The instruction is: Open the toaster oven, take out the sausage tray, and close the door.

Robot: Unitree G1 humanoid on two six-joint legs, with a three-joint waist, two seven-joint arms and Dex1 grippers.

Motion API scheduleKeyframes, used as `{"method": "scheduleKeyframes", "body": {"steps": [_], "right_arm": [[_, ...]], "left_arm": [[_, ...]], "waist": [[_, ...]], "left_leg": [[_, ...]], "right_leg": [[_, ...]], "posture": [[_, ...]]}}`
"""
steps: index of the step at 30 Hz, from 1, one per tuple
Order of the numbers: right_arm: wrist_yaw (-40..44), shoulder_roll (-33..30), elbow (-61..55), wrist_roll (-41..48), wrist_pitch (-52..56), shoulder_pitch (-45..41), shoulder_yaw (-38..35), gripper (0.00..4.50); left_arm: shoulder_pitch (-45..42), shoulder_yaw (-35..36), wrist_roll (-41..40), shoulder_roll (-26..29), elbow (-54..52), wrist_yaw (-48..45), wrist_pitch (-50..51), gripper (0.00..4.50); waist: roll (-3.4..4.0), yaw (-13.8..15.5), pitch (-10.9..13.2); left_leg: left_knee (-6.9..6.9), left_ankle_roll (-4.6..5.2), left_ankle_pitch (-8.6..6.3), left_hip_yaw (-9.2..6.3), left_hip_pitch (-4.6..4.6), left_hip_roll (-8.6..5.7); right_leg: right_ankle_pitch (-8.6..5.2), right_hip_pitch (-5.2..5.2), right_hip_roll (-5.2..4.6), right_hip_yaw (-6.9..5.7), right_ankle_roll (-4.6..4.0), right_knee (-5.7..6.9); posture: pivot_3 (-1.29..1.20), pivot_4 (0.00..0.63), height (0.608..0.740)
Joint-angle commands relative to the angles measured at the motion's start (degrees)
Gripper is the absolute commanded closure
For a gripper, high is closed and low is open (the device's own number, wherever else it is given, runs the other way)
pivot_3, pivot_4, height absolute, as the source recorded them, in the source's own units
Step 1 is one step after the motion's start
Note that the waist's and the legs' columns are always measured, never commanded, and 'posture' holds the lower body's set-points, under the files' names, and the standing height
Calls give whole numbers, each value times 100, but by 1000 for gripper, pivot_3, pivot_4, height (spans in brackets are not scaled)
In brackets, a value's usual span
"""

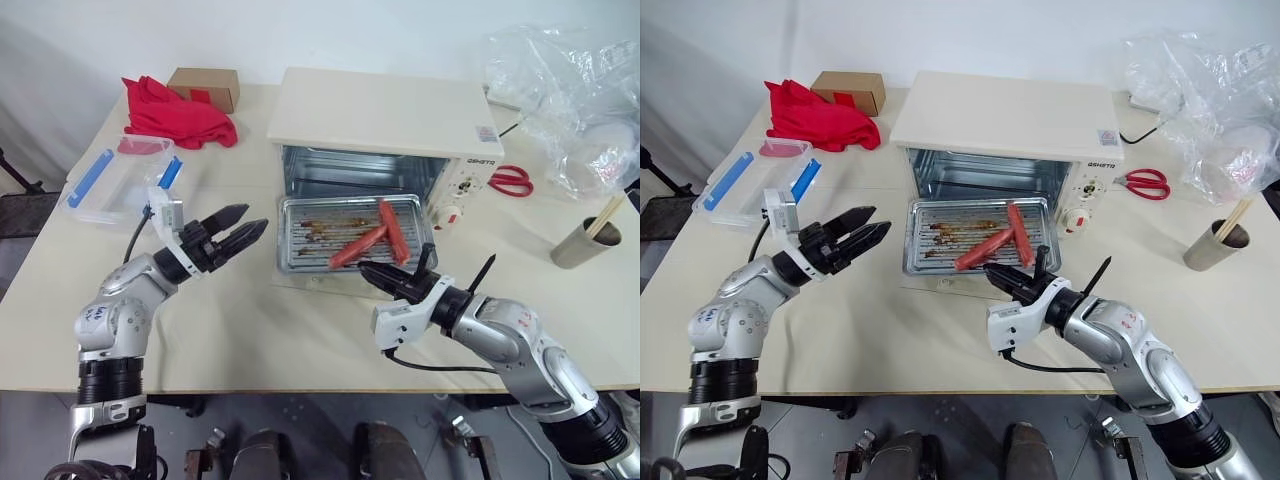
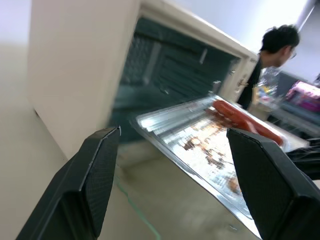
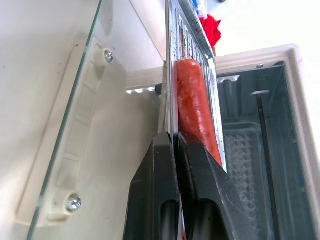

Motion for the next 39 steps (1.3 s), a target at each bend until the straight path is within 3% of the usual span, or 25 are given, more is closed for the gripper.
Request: {"method": "scheduleKeyframes", "body": {"steps": [1,6,11,17,20,30,33,35,39], "right_arm": [[-6,-80,-292,244,-313,-59,-185,4489],[170,-162,-275,528,-608,-92,-153,4489],[431,-231,-111,819,-976,-318,-20,4489],[670,-211,126,1042,-1238,-582,76,4489],[759,-183,220,1097,-1319,-664,102,4500],[856,-160,467,1215,-1475,-751,162,4500],[1078,-159,558,1535,-1437,-847,235,4500],[1180,-170,624,1774,-1405,-931,206,4500],[1233,-173,693,1942,-1458,-1059,147,3582]], "left_arm": [[51,306,-630,187,-405,354,881,879],[-202,879,-2033,138,-297,1674,2762,879],[-341,1235,-3689,-265,103,3171,3624,879],[35,620,-5767,-92,295,4877,3446,879],[233,281,-6635,6,223,5558,2928,1458],[471,147,-6750,292,292,5413,3063,4484],[452,29,-6750,588,687,4651,3706,4484],[485,60,-6750,647,759,4627,3702,4484],[477,225,-6750,521,922,4774,3588,4500]], "waist": [[0,0,0],[-3,17,1],[-4,6,0],[-6,-14,0],[-7,-6,0],[-6,6,0],[-6,0,0],[-6,1,0],[-6,2,0]], "left_leg": [[0,0,0,1,0,0],[4,1,0,-5,0,-1],[8,1,-1,-14,2,-2],[7,1,0,-23,9,0],[7,1,-1,-27,15,2],[15,1,0,-33,16,-7],[15,1,0,-31,16,-7],[13,0,0,-27,19,-5],[15,0,0,-27,21,-3]], "right_leg": [[0,0,0,1,0,0],[0,4,-2,4,0,0],[0,12,-5,5,0,2],[0,12,-5,13,0,15],[0,19,-7,25,-1,15],[0,35,4,25,-1,3],[-1,35,7,26,-1,1],[-2,35,11,26,-3,-1],[-2,38,10,30,-3,-2]], "posture": [[0,150,740],[0,150,740],[0,150,740],[0,150,740],[0,150,740],[0,150,740],[0,150,740],[0,150,740],[0,150,740]]}}
